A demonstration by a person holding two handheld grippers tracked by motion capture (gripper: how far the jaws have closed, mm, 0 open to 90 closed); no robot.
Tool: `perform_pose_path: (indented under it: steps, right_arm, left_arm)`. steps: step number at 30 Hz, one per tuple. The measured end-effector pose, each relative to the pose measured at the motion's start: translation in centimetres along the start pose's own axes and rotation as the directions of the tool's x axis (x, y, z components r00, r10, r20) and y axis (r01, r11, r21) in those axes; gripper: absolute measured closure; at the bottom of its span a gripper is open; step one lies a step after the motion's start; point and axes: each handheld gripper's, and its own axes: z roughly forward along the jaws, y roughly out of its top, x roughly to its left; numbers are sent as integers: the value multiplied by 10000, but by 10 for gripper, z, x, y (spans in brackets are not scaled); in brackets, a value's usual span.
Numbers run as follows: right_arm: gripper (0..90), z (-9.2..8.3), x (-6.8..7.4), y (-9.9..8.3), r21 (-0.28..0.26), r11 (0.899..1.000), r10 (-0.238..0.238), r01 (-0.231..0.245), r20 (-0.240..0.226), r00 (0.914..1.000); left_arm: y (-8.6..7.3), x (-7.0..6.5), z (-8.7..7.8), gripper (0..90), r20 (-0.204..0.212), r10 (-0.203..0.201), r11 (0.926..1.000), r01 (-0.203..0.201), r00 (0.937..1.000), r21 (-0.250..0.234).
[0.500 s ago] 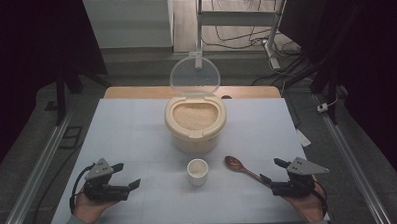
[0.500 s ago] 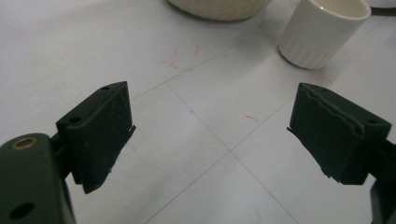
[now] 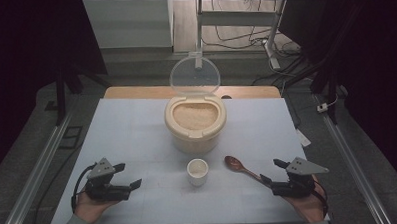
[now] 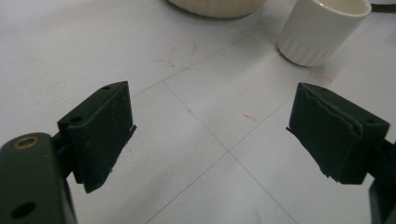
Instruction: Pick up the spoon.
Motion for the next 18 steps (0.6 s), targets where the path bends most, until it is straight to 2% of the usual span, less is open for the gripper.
perform_pose_path:
  steps: [12,14,16,18]
  right_arm:
    - [288,-1,-1,6,156,9998,115,-116,11,9999]
    - [289,-2,-1,10,270,9996,92,-93,41,9999]
    - [289,-4,0,21,698,9976,-5,9,-50,10000]
    - [290,-4,0,27,837,9965,-58,67,-109,9999]
  left_arm:
    - [0,0,3,134,60,14,9999,-15,10000,144]
    - [0,0,4,135,73,12,9999,-13,10000,163]
    - [0,0,5,135,91,37,9998,-39,10000,204]
    - [0,-1,5,134,97,67,9997,-69,9999,242]
